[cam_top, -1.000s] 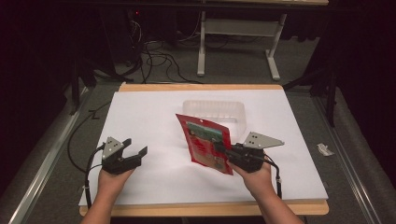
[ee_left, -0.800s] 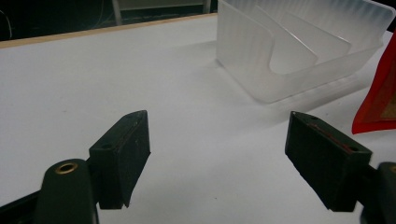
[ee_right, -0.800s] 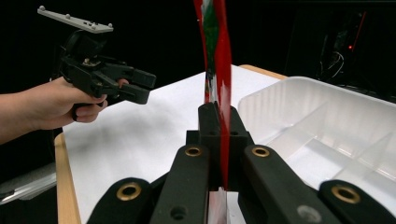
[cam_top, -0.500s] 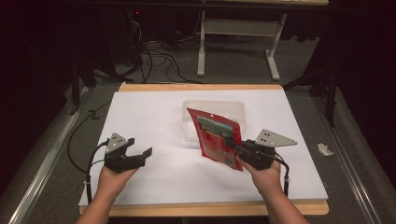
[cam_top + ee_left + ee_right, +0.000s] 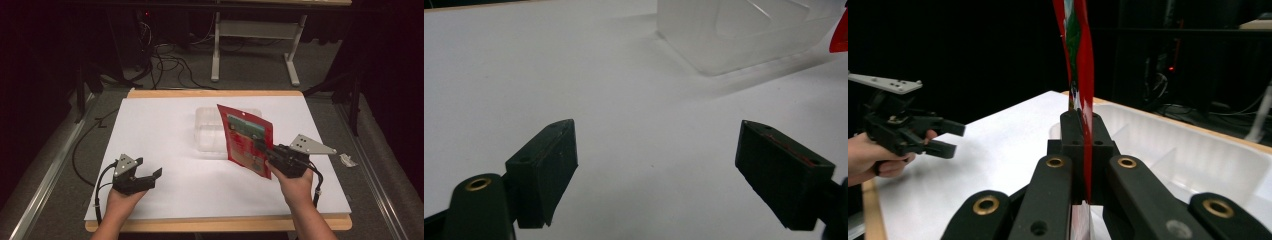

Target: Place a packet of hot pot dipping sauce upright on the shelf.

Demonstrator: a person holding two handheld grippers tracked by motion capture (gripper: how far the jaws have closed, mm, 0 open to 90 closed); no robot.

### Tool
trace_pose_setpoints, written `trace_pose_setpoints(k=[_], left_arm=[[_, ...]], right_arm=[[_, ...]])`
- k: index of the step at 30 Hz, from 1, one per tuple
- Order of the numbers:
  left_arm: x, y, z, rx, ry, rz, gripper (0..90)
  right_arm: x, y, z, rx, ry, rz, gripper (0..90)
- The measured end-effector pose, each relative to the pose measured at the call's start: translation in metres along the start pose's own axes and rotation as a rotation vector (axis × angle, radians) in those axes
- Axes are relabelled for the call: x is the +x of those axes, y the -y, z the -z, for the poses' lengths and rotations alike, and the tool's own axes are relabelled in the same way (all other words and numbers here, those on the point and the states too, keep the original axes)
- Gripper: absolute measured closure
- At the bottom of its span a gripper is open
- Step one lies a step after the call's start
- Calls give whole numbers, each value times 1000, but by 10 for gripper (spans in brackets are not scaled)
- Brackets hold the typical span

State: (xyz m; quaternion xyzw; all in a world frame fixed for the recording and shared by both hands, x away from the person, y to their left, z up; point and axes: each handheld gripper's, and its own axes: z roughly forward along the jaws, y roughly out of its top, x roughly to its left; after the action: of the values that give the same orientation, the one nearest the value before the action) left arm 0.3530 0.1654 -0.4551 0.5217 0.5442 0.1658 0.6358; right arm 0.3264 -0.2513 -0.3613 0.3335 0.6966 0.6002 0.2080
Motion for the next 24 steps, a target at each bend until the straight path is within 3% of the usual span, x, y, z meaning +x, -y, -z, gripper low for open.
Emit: trace_pose_setpoints(k=[9,16,24], left_arm=[[0,0,2,25,20,-2,168],[-4,6,5,47,40,-35,168],[-4,7,7,60,49,-46,168]], right_arm=[[-13,-5,11,-31,93,-4,900],[-21,-10,14,-46,163,-7,900],[-29,-19,8,-61,198,-16,900]])
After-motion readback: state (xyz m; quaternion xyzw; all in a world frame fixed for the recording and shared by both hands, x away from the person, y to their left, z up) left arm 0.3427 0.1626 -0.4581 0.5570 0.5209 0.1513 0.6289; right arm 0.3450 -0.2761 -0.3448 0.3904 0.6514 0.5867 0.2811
